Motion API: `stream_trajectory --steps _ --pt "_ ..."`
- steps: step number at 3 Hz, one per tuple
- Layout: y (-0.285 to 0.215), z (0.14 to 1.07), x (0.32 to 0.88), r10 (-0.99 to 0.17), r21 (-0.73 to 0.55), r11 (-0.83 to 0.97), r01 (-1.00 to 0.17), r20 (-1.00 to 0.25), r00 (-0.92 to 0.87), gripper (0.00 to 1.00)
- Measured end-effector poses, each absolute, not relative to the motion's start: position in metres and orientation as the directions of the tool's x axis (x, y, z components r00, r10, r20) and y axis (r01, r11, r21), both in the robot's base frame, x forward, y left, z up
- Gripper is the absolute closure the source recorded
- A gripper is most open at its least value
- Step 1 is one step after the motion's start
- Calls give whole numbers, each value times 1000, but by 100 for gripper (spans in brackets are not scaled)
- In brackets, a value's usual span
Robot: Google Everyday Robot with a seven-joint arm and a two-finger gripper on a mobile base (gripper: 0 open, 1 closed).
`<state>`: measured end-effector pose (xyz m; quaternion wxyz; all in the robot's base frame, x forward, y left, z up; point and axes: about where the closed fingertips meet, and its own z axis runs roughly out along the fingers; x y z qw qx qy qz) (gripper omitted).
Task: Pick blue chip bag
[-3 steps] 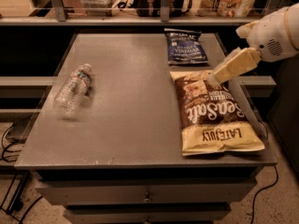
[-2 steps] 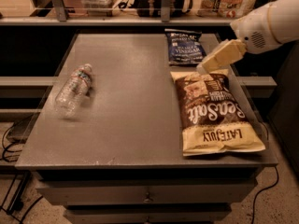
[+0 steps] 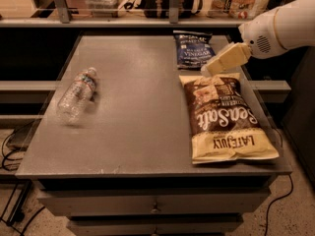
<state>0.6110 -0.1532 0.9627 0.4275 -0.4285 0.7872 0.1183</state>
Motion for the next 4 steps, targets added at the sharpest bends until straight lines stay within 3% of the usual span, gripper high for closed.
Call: stream_trajectory --steps 2,4 --pt "-156 933 667 -381 -45 720 -692 -860 -340 0" --pt "-166 896 725 -313 3 779 -627 -865 -393 0"
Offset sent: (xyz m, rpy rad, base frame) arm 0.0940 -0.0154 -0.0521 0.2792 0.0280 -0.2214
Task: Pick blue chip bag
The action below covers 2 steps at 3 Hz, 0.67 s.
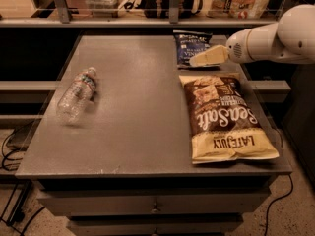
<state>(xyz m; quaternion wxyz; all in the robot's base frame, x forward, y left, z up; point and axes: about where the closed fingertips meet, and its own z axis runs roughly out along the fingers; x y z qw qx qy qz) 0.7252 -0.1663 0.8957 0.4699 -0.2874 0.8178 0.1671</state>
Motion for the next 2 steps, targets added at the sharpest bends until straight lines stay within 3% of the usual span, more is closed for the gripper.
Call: stream_trajectory --steps 2 --pt "-166 856 775 -304 26 797 -603 -845 -439 0"
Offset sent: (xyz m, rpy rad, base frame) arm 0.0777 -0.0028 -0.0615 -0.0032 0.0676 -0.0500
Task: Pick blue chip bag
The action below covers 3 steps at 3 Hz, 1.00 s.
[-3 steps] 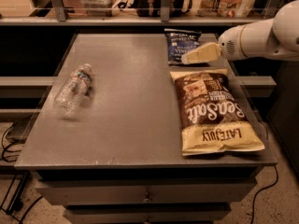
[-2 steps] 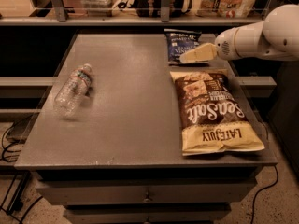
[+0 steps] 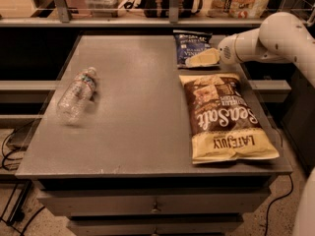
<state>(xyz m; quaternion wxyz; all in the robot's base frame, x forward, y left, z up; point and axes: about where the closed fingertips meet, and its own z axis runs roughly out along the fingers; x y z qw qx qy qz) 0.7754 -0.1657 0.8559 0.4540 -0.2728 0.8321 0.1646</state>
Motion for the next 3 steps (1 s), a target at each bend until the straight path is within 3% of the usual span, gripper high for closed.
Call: stream_trajectory --steps 1,2,3 --pt "-163 838 794 -298 47 800 -597 -834 -465 0" --pt "-160 828 803 -310 47 798 -600 -823 -476 16" --pt "-158 829 805 -328 28 798 -603 -818 -472 41"
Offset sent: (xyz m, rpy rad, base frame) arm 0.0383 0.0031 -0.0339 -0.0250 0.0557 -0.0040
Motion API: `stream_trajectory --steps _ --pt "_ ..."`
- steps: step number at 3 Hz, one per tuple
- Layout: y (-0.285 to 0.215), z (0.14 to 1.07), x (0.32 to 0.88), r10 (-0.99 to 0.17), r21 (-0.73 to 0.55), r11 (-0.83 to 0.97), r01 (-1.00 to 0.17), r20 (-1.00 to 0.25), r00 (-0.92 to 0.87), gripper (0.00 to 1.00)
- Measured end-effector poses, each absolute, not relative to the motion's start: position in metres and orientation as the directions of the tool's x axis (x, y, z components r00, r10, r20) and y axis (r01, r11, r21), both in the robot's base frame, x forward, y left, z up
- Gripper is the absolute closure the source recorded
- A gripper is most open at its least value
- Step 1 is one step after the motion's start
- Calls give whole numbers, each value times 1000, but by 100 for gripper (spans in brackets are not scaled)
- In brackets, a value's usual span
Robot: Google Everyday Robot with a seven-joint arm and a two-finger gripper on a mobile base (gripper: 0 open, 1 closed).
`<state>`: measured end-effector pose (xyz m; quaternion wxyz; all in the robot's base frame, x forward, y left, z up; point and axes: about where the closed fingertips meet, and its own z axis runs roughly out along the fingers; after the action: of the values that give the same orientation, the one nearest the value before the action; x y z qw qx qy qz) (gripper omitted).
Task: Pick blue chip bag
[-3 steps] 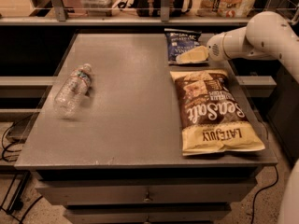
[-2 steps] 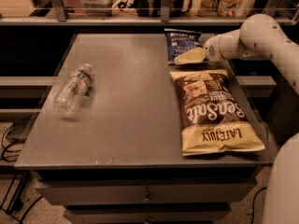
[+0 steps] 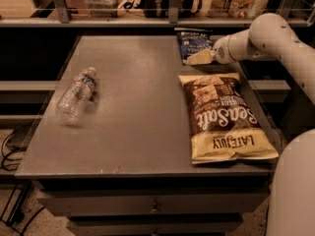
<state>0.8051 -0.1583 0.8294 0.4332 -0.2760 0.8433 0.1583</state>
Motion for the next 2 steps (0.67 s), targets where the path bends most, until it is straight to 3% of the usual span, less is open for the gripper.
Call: stream_trajectory --steps 2 --pt "-158 834 805 -333 22 797 -604 -818 -470 86"
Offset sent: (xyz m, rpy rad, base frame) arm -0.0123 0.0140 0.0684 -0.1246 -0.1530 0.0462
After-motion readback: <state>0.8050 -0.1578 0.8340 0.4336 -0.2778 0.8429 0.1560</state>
